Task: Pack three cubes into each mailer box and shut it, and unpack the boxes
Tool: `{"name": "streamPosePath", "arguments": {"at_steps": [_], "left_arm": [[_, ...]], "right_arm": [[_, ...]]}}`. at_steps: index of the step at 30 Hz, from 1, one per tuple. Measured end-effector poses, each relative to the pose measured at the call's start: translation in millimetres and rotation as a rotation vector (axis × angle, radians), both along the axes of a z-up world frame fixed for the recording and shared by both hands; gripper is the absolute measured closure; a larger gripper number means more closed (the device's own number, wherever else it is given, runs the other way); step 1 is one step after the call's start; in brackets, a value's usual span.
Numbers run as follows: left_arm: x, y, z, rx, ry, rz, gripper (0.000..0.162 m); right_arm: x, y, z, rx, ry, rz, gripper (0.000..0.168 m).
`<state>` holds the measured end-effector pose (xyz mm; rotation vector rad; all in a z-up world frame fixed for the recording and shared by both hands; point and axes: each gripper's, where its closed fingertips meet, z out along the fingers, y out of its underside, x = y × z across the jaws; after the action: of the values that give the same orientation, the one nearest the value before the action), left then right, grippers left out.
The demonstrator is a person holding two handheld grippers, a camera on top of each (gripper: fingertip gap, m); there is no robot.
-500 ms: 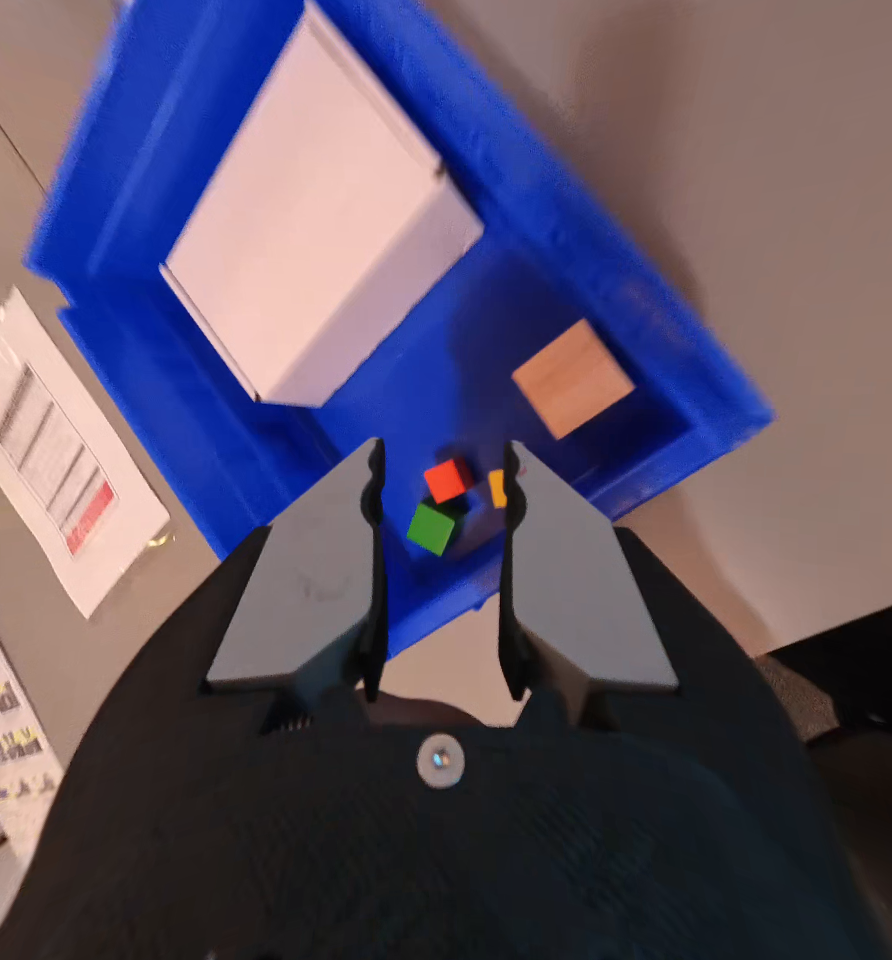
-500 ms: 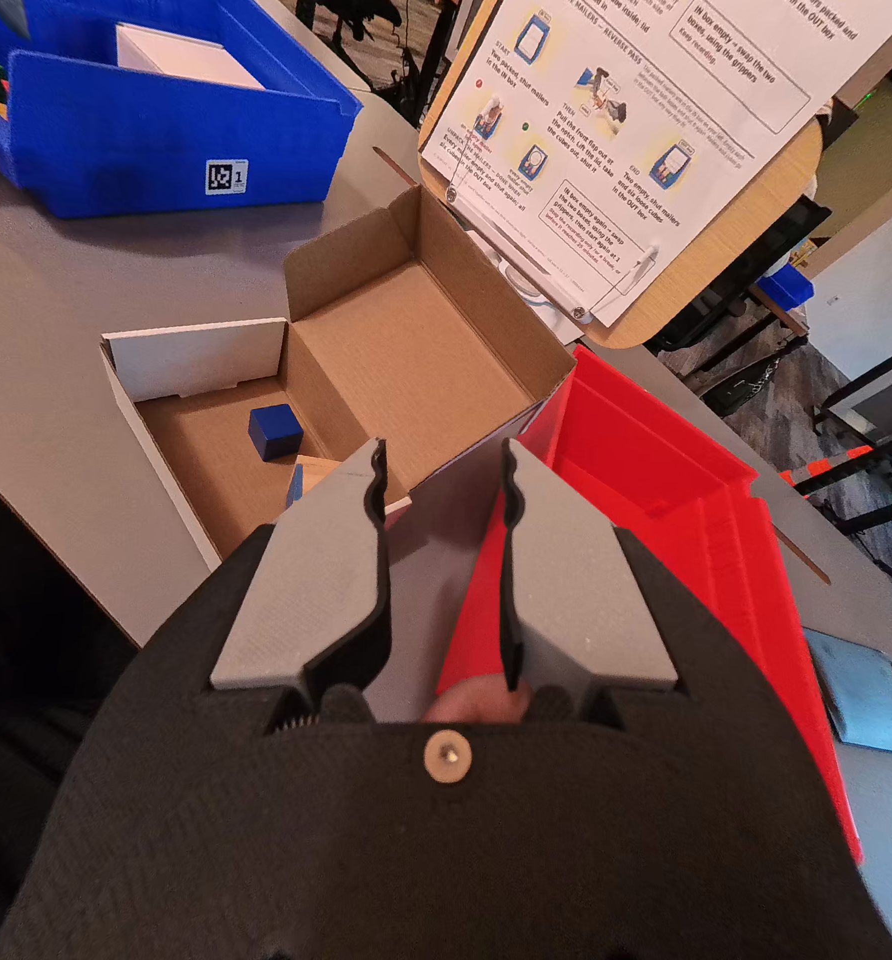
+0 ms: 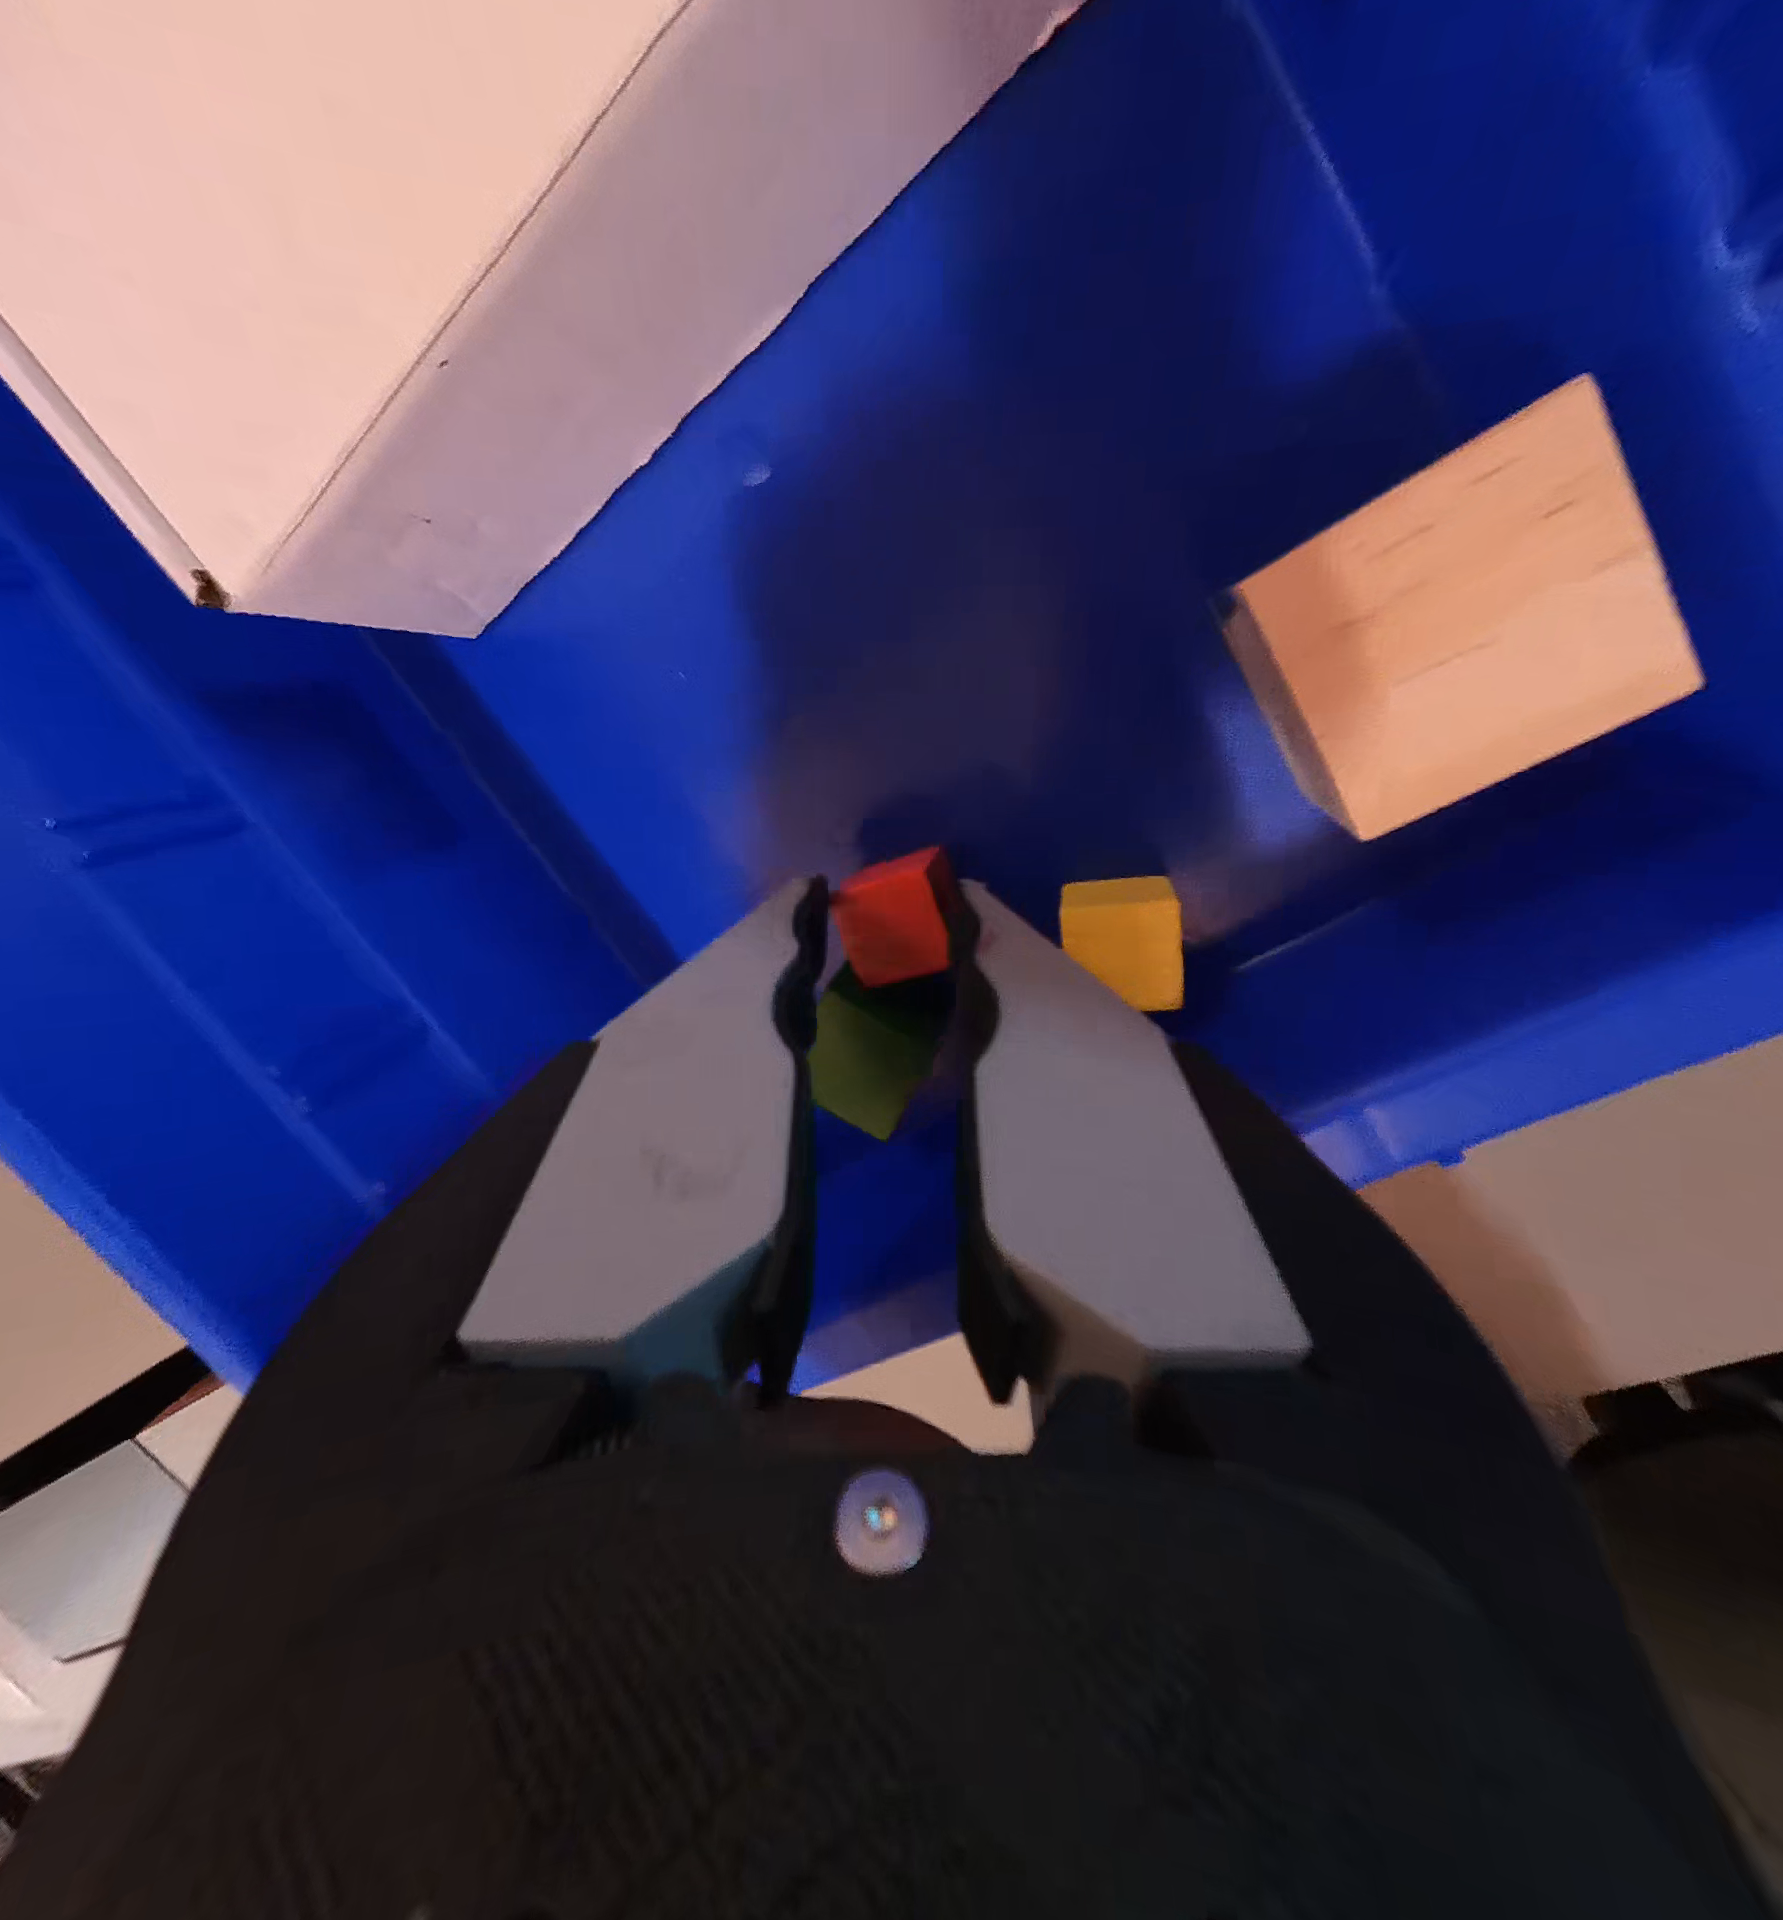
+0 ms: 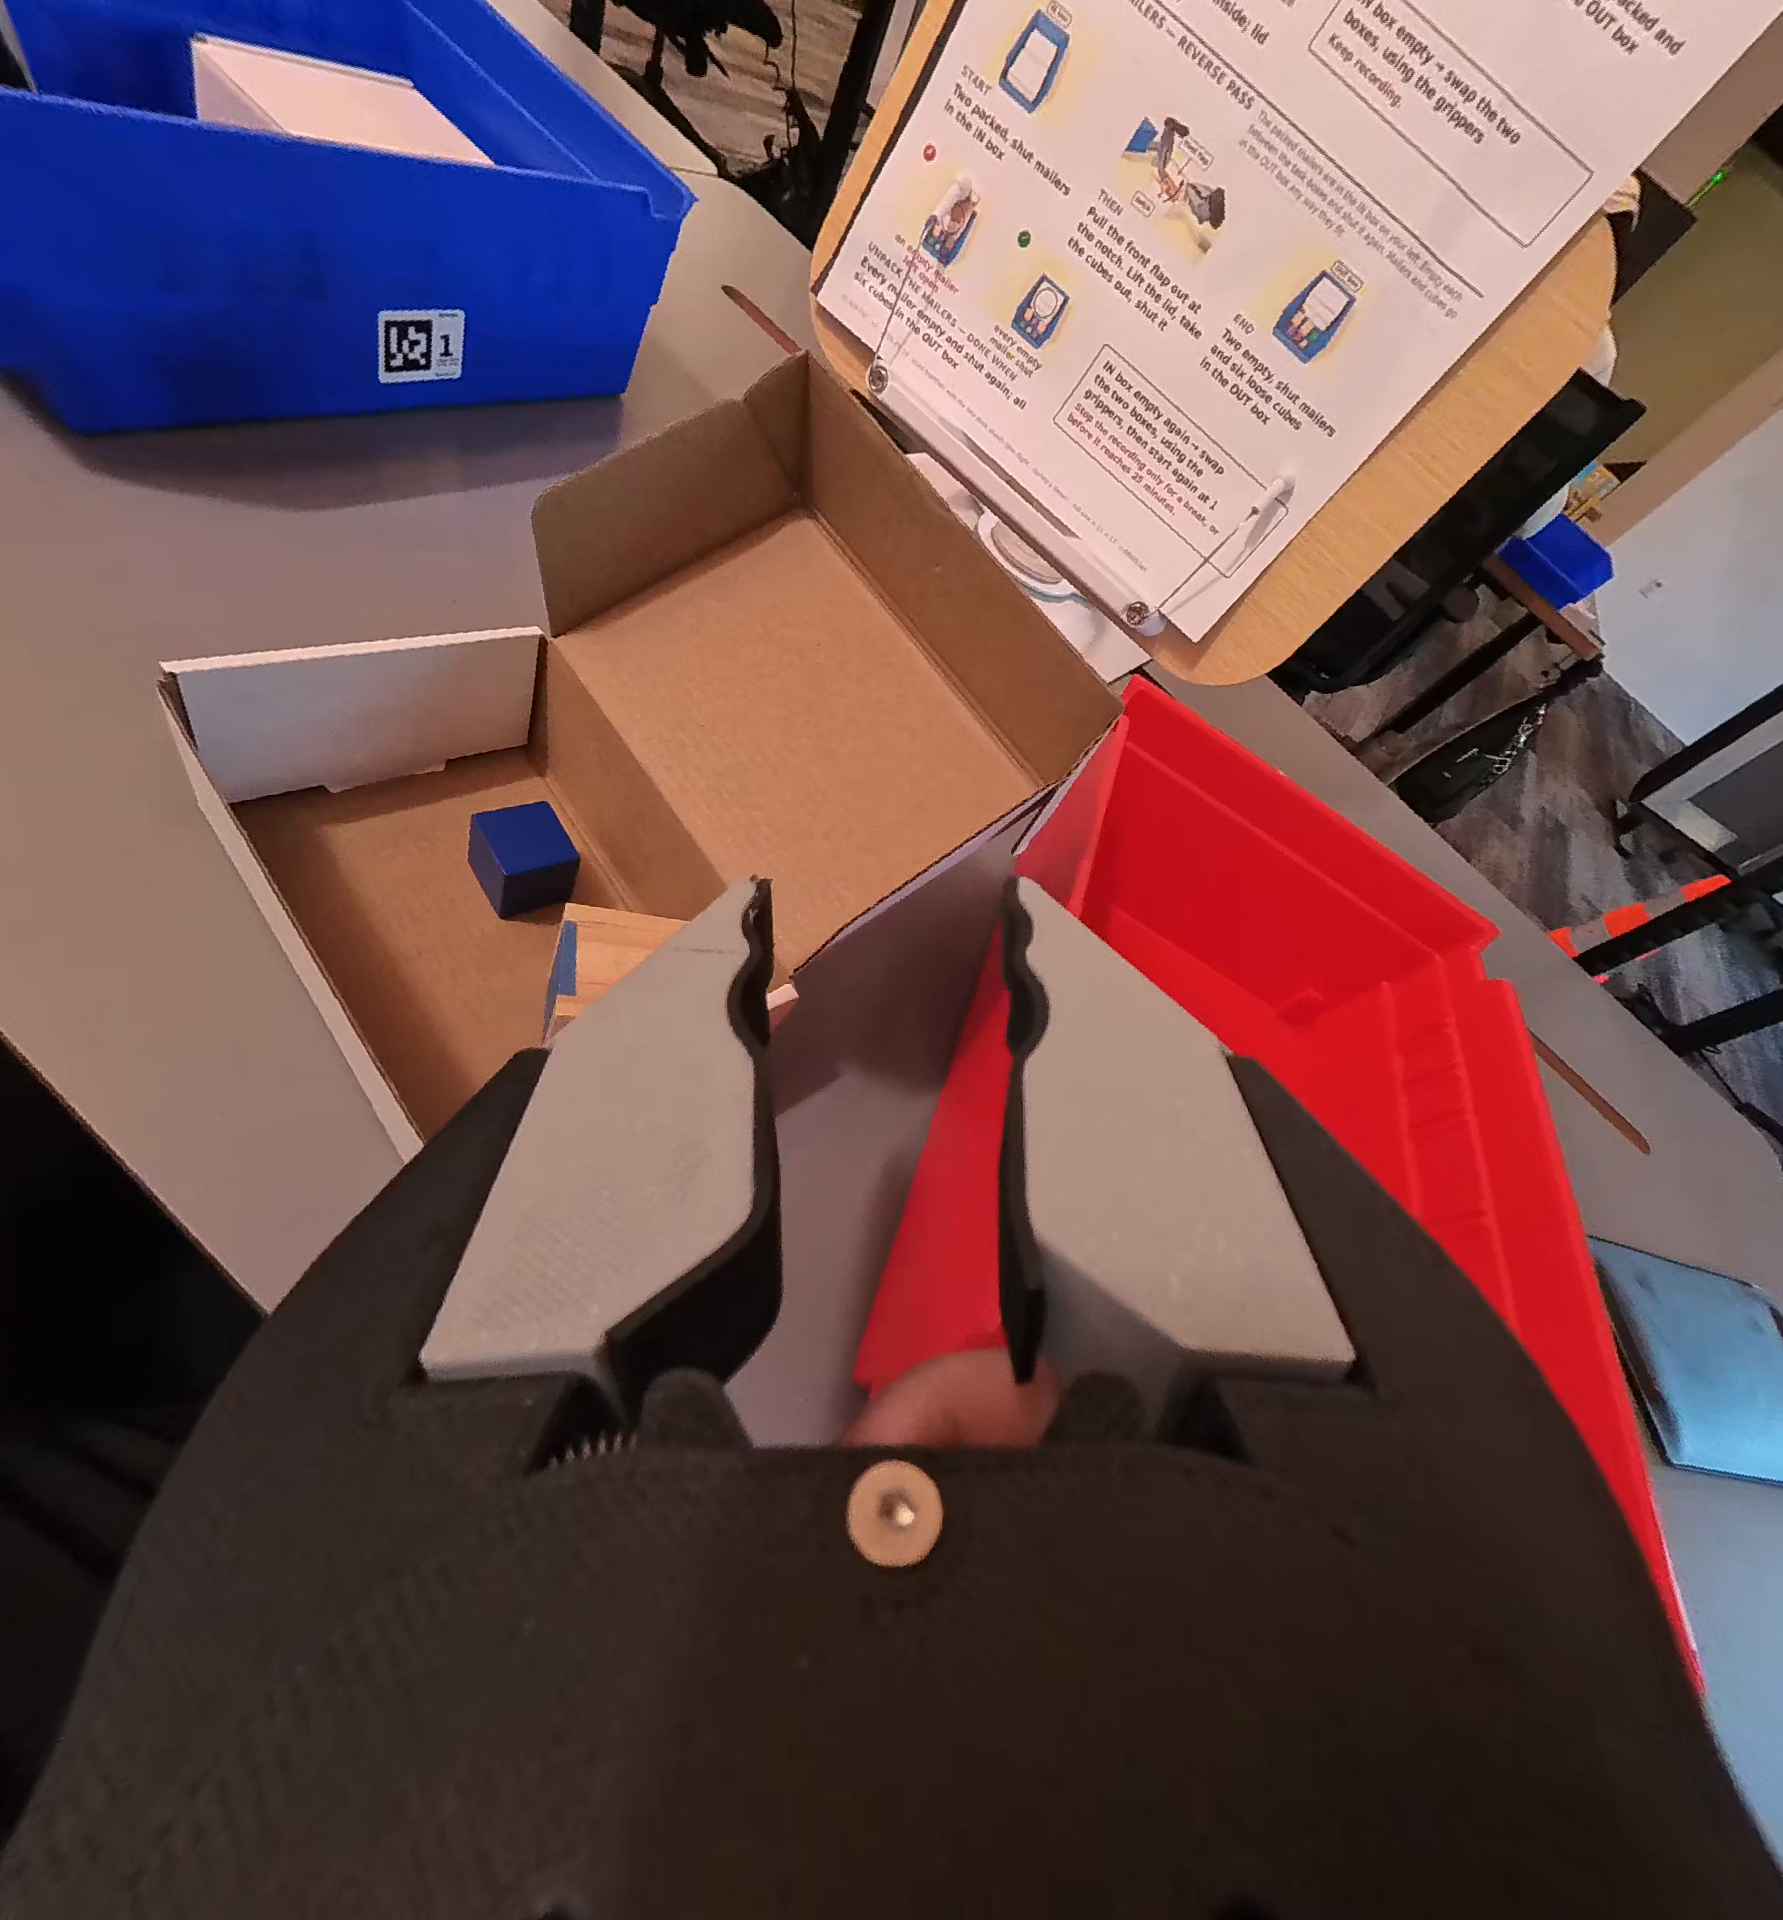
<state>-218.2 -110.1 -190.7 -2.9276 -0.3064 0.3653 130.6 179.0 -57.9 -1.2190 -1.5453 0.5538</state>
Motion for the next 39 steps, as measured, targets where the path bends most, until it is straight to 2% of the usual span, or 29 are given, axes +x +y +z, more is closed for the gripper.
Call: {"name": "streamPosePath", "arguments": {"at_steps": [8,15,23,27,30,33,39], "left_arm": [[0,-1,0,-0.047,0.046,-0.035,0.143],[-11,-10,-1,-0.098,0.09,0.026,0.141],[-10,-9,1,-0.038,0.038,0.066,0.125],[-12,-14,0,-0.043,0.011,0.103,0.127],[-13,-18,-3,-0.067,0.008,0.122,0.142],[-21,-21,-7,-0.114,0.053,0.132,0.141],[-15,-20,-6,-0.215,0.098,0.022,0.142]], "right_arm": [[6,1,8,0.006,0.023,-0.007,0.127],[9,2,12,0.014,0.032,-0.009,0.127],[6,2,9,0.014,0.023,-0.008,0.127],[5,1,7,0.016,0.017,-0.008,0.127],[5,1,7,0.016,0.017,-0.008,0.127],[5,0,7,0.02,0.016,-0.007,0.127],[7,1,9,0.02,0.025,-0.009,0.127]]}}
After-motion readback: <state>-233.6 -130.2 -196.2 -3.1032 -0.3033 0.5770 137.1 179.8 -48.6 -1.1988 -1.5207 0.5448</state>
